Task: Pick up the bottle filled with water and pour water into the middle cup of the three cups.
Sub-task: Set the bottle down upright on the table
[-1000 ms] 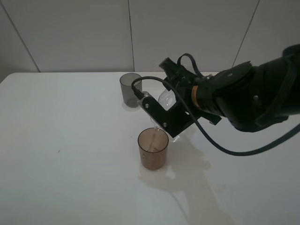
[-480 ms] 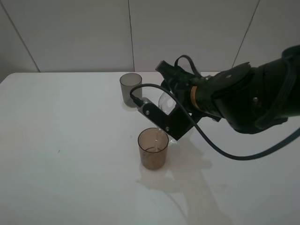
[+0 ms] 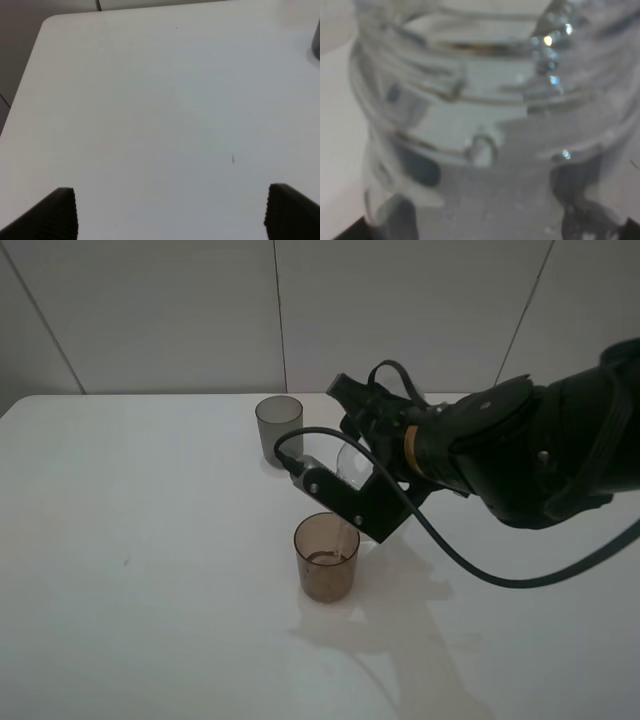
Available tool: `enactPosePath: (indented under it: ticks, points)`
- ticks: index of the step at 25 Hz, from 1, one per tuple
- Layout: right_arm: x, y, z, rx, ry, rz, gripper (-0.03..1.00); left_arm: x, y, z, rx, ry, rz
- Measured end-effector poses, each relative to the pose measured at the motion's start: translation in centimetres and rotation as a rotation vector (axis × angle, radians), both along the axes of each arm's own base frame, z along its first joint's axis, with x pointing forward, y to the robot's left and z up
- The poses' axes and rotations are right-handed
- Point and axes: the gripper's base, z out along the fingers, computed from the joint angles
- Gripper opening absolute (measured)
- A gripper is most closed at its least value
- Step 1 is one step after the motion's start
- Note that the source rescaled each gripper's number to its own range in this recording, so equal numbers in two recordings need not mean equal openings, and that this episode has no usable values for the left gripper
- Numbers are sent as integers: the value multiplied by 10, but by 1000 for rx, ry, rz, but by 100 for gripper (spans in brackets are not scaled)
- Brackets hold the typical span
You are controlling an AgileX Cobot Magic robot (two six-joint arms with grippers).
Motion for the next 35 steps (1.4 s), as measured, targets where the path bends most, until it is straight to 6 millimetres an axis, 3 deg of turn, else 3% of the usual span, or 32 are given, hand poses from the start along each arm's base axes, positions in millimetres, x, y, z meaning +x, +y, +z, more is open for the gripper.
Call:
enactPosePath:
  ticks: [35]
  points:
    - [-15,15,4,-31,-60,29,0,0,0,0,0,0,0]
